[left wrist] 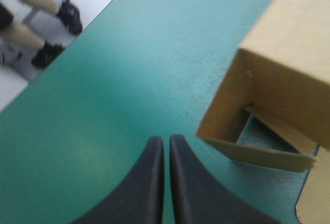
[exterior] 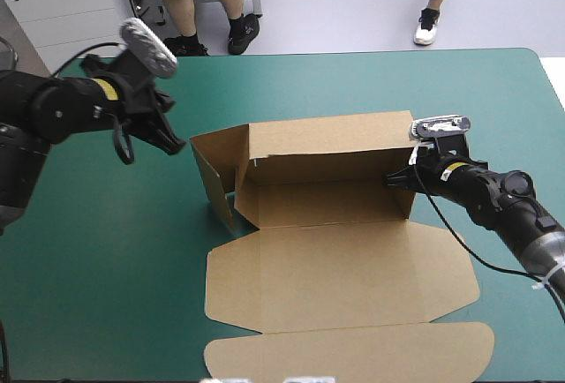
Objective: Fold the box
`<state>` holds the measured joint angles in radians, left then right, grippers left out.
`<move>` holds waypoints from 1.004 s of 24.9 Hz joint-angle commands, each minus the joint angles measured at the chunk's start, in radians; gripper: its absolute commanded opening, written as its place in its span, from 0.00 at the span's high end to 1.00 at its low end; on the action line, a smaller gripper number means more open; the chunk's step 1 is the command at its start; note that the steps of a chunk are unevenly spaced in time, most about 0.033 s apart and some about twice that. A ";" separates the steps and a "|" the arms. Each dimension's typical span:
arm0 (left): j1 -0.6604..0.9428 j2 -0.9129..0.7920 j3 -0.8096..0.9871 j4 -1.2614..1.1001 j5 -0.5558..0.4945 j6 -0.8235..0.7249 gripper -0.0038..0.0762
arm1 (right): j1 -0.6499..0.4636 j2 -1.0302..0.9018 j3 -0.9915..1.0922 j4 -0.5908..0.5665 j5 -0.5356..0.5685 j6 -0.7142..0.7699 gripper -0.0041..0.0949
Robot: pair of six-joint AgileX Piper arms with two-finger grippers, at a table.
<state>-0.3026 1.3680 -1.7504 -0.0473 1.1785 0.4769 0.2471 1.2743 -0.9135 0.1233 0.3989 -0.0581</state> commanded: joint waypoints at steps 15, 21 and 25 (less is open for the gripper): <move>0.451 -0.415 0.535 -0.280 -0.230 -0.063 0.96 | -0.004 -0.024 -0.037 0.010 -0.047 0.008 0.98; 0.449 -0.593 0.775 -0.290 -0.371 -0.063 0.96 | -0.004 -0.026 -0.037 0.010 -0.031 0.008 0.98; 0.443 -0.606 0.797 -0.292 -0.332 -0.058 0.96 | -0.004 -0.086 -0.044 0.008 0.083 -0.036 0.98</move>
<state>0.1475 0.7657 -0.9300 -0.3116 0.9048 0.4245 0.2471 1.2468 -0.9158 0.1230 0.4741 -0.0735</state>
